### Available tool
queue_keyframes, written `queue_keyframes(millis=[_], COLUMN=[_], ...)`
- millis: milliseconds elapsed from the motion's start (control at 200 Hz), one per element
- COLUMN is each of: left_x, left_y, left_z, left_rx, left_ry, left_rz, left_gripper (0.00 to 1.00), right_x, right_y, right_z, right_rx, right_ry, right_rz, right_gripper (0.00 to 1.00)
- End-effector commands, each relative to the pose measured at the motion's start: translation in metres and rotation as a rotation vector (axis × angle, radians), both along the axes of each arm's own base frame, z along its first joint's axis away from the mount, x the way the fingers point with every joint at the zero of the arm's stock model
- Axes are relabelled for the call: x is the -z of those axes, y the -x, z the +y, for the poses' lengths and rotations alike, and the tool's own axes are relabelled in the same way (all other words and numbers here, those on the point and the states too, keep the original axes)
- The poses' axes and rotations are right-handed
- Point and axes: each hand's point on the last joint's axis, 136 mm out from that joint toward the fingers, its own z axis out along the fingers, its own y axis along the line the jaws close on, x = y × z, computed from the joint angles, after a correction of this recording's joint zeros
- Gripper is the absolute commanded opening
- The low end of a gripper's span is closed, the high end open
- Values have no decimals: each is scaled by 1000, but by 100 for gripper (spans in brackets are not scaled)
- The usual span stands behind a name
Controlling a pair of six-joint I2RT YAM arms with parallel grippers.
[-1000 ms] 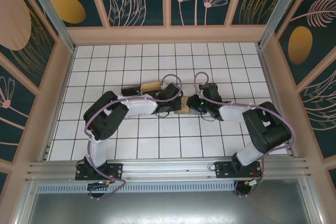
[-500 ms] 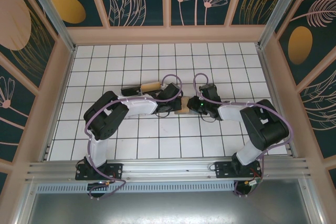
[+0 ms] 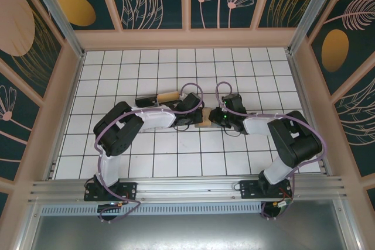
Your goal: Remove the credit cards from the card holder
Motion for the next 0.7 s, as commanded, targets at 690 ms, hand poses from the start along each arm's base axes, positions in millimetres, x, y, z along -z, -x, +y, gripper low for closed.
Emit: queue_keyframes(millis=[690], left_x=[16], left_y=[4], left_z=[4], left_rx=[-2], left_ry=[-29], left_rz=[51], left_gripper=[0], right_x=[-2], right_y=[1], right_z=[-22], right_rx=[33], right_ry=[0], right_rz=[-4], right_gripper=[8])
